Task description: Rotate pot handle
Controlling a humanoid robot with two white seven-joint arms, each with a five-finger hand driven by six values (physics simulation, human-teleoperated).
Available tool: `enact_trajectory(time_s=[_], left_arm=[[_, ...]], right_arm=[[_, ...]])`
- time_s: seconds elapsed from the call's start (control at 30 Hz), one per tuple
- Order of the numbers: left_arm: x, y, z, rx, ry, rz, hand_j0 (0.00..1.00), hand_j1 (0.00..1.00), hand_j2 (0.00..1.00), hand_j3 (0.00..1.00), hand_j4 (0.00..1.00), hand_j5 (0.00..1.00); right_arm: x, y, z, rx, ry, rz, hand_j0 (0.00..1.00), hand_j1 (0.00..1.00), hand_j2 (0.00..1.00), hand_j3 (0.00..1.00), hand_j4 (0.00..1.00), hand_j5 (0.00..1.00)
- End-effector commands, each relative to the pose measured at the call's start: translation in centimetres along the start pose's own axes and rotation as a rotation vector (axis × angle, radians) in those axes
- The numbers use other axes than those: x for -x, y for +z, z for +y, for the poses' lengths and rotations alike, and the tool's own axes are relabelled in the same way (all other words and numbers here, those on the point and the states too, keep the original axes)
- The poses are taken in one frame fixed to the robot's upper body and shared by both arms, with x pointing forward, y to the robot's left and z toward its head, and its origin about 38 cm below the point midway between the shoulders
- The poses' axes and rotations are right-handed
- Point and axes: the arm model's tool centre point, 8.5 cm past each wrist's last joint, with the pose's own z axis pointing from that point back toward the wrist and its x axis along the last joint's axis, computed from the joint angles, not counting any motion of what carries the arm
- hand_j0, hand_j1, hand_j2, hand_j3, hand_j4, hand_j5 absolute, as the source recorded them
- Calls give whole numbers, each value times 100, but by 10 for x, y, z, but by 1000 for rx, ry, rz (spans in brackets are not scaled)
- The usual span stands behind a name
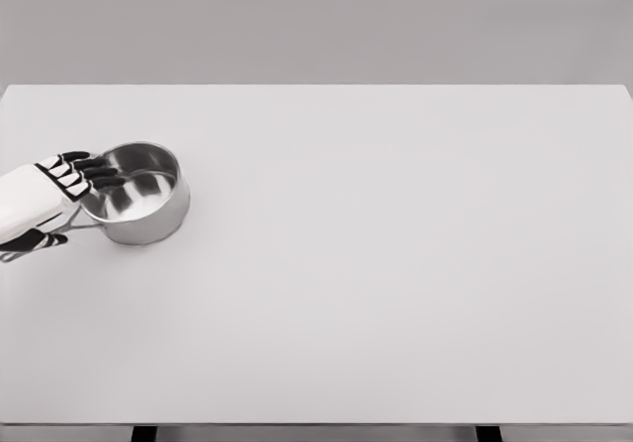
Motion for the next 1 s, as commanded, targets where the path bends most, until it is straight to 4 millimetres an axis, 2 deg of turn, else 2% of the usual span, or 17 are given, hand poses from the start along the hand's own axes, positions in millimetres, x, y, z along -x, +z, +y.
enact_trajectory(time_s=[0.0,0.33,0.53,0.8,0.97], left_arm=[[11,6,-1,5,6,36,100,100,100,100,100,100],[22,12,-5,17,12,71,100,100,100,100,100,100],[42,21,-9,29,20,137,100,100,100,100,100,100],[55,31,-20,69,28,186,100,100,100,100,100,100],[66,34,-15,61,23,215,100,100,100,100,100,100]], right_arm=[[0,0,0,1,-1,-1,100,100,100,100,100,100],[0,0,0,0,1,-1,100,100,100,100,100,100],[0,0,0,0,-1,-1,100,100,100,100,100,100],[0,0,0,0,1,-1,100,100,100,100,100,100],[0,0,0,0,-1,-1,100,100,100,100,100,100]])
